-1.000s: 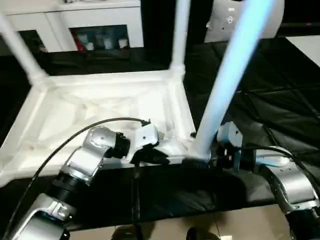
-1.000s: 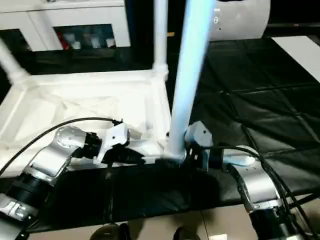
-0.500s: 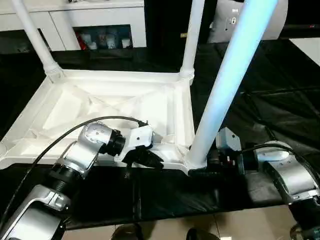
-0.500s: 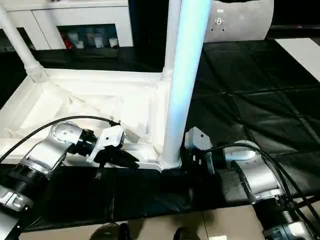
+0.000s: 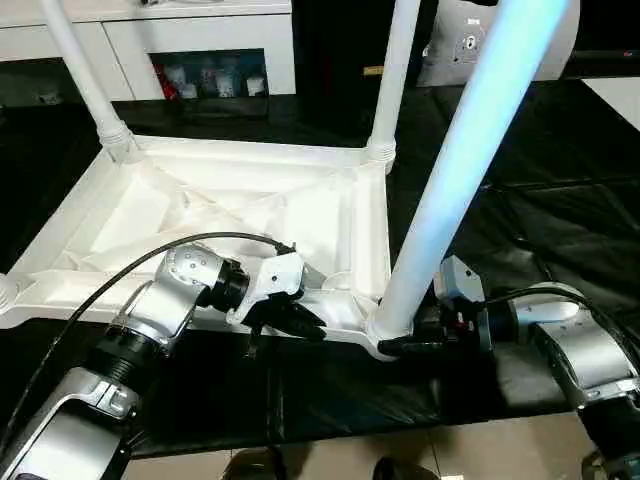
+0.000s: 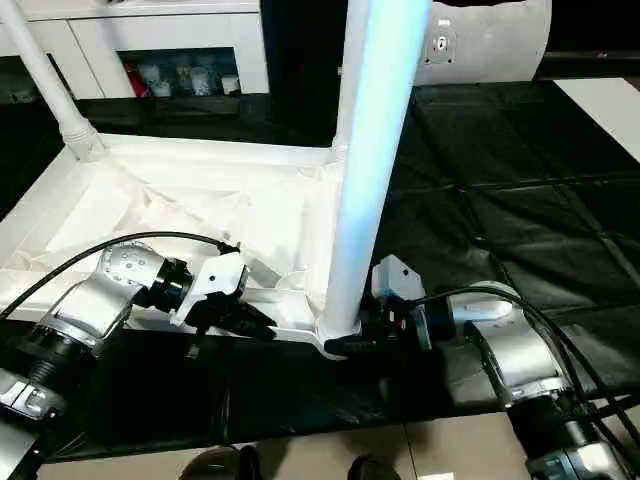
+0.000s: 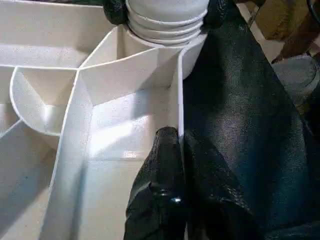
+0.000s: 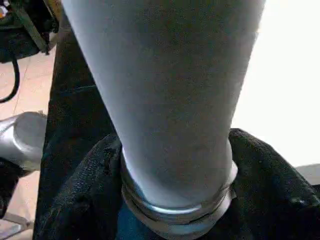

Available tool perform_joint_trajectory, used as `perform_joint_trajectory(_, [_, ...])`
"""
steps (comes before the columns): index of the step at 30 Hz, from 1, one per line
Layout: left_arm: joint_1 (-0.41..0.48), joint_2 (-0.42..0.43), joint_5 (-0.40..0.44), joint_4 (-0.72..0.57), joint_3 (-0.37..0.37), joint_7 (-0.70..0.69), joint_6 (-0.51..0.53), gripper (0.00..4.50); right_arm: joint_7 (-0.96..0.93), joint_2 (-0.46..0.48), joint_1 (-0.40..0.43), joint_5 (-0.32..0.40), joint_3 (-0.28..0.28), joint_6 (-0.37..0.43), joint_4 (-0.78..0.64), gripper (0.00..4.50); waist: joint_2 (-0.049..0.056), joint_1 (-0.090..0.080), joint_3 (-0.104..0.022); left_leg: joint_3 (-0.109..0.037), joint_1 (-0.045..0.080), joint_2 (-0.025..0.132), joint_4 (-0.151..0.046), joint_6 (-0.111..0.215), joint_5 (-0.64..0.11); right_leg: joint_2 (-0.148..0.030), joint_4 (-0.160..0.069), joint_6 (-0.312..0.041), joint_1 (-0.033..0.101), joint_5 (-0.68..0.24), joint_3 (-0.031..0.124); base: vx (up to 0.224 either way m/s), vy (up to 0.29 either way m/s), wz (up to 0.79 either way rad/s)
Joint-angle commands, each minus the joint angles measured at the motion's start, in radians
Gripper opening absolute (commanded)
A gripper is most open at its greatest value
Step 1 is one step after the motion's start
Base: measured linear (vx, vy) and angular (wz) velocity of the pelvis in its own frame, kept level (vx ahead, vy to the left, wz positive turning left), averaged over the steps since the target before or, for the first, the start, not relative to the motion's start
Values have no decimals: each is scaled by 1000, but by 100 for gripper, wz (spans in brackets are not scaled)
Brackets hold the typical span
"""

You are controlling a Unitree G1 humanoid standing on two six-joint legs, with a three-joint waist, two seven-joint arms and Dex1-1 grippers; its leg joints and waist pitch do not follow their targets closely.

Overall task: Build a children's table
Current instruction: Rotate leg to tighten

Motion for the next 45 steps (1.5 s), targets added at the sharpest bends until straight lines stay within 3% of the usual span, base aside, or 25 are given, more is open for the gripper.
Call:
perform_joint_trajectory(1, [7,-33,3,-17,7,77,39,0,-28,30,47,33,29,70,-68,275,-10,-1,-66,-29,27,73,-69,78,-220,-70,-57,-262,39,-249,50,0,0,0])
perform_joint_trajectory(3, [18,-59,14,-37,15,143,77,0,-104,75,79,26,30,90,-103,275,-10,-2,-64,-30,28,73,-73,63,-250,-70,-62,-251,37,-289,51,0,0,0])
perform_joint_trajectory(5, [27,-95,18,-56,27,217,140,0,-228,143,91,-11,24,87,-99,275,-9,-6,-57,-34,30,69,-80,32,-316,-74,-75,-223,34,-401,50,0,0,0])
perform_joint_trajectory(7, [31,-149,21,-81,43,307,204,0,-392,237,88,-45,1,112,-78,274,-9,-21,-50,-45,38,64,-85,-18,-407,-78,-93,-167,28,-565,45,-28,2,-3])
perform_joint_trajectory(8, [31,-149,21,-81,43,307,204,0,-392,237,88,-45,1,112,-78,274,-11,-31,-45,-50,41,62,-87,-31,-447,-79,-101,-140,26,-630,41,-55,18,-10])
perform_joint_trajectory(9, [29,-177,26,-91,50,358,237,0,-469,284,82,-56,-11,133,-70,274,-13,-35,-44,-55,38,60,-88,-33,-462,-79,-104,-120,30,-661,37,-55,18,-10])
perform_joint_trajectory(11, [26,-207,35,-97,60,413,266,0,-538,326,77,-71,-19,151,-67,274,-9,-49,-42,-59,42,60,-91,-46,-504,-78,-112,-95,22,-699,35,0,0,0])
perform_joint_trajectory(13, [-2,-336,62,-94,114,640,363,0,-786,484,39,-122,-47,223,-46,274,-6,-62,-41,-61,49,55,-89,-48,-524,-76,-122,-82,16,-714,31,0,0,0])
perform_joint_trajectory(15, [-2,-336,62,-94,114,640,363,0,-786,484,39,-122,-47,223,-46,274,-5,-71,-43,-69,51,53,-89,-56,-550,-75,-128,-66,21,-722,16,0,0,0])
perform_joint_trajectory(16, [-8,-361,66,-90,126,683,367,0,-833,510,29,-139,-50,229,-36,274,-3,-73,-45,-69,53,51,-90,-47,-559,-74,-133,-51,22,-711,16,0,0,0])
perform_joint_trajectory(18, [-9,-404,72,-107,136,734,384,0,-893,556,19,-149,-57,227,-26,274,-3,-78,-45,-67,55,51,-95,-42,-567,-71,-136,-53,21,-680,16,0,0,0])
perform_joint_trajectory(20, [-5,-415,72,-121,133,735,391,0,-898,566,20,-151,-54,209,-27,330,-3,-78,-49,-67,52,51,-97,-32,-546,-74,-138,-58,25,-653,19,0,0,0])
perform_joint_trajectory(24, [16,-401,86,-164,100,703,405,0,-908,574,36,-157,-62,171,-43,368,0,-75,-56,-62,40,56,-105,-19,-494,-73,-122,-97,29,-523,34,0,0,0])
perform_joint_trajectory(25, [34,-362,96,-187,75,655,394,0,-888,548,51,-162,-68,145,-57,390,3,-74,-58,-60,35,58,-106,-16,-473,-72,-116,-112,33,-474,38,0,0,0])
perform_joint_trajectory(26, [44,-333,98,-199,63,620,386,0,-863,521,62,-161,-72,123,-68,396,0,-70,-67,-58,29,59,-104,-5,-427,-73,-106,-128,40,-400,42,0,0,0])
perform_joint_trajectory(28, [58,-283,90,-208,56,563,369,0,-807,463,76,-150,-80,87,-89,415,-1,-67,-72,-49,23,58,-97,23,-335,-71,-92,-164,44,-271,46,26,-5,-2])
perform_joint_trajectory(32, [76,-209,94,-208,39,475,280,0,-689,369,92,-124,-99,23,-116,442,-7,-61,-77,-35,25,53,-77,80,-269,-74,-88,-203,43,-256,50,57,-39,2])
perform_joint_trajectory(35, [88,-171,85,-210,34,420,249,0,-560,288,101,-90,-105,-21,-139,447,-6,-57,-77,-33,20,52,-72,98,-219,-71,-82,-219,44,-221,49,52,-62,3])
perform_joint_trajectory(36, [88,-169,85,-210,33,417,248,0,-556,286,101,-89,-106,-22,-140,447,-8,-50,-84,-32,16,52,-63,114,-166,-68,-65,-235,51,-155,48,46,-61,1])
perform_joint_trajectory(37, [94,-126,81,-209,17,353,214,0,-447,220,100,-56,-115,-36,-153,447,-1,-45,-85,-30,17,53,-59,128,-133,-65,-59,-253,48,-102,48,33,-51,0])
perform_joint_trajectory(39, [94,-92,80,-199,3,304,179,0,-357,165,94,-35,-114,-33,-155,447,-5,-39,-85,-28,14,54,-53,146,-122,-61,-50,-269,49,-57,47,0,0,0])
perform_joint_trajectory(41, [92,-74,73,-195,-3,270,162,0,-305,134,90,-29,-105,-30,-152,447,-3,-37,-80,-30,13,55,-55,148,-148,-61,-51,-272,48,-92,44,0,0,0])
perform_joint_trajectory(43, [86,-40,50,-190,-17,188,128,0,-204,72,76,-21,-82,-37,-132,447,-5,-33,-73,-29,22,60,-60,117,-211,-60,-65,-254,42,-221,43,0,0,0])
perform_joint_trajectory(44, [86,-40,50,-190,-17,188,128,0,-204,72,76,-21,-82,-37,-132,447,-4,-30,-73,-31,24,61,-61,106,-218,-61,-65,-249,44,-244,43,0,0,0])
perform_joint_trajectory(45, [83,-30,45,-187,-22,163,120,0,-181,58,65,-21,-73,-45,-116,447,0,-27,-70,-30,28,65,-65,89,-242,-59,-69,-241,38,-279,44,0,0,0])
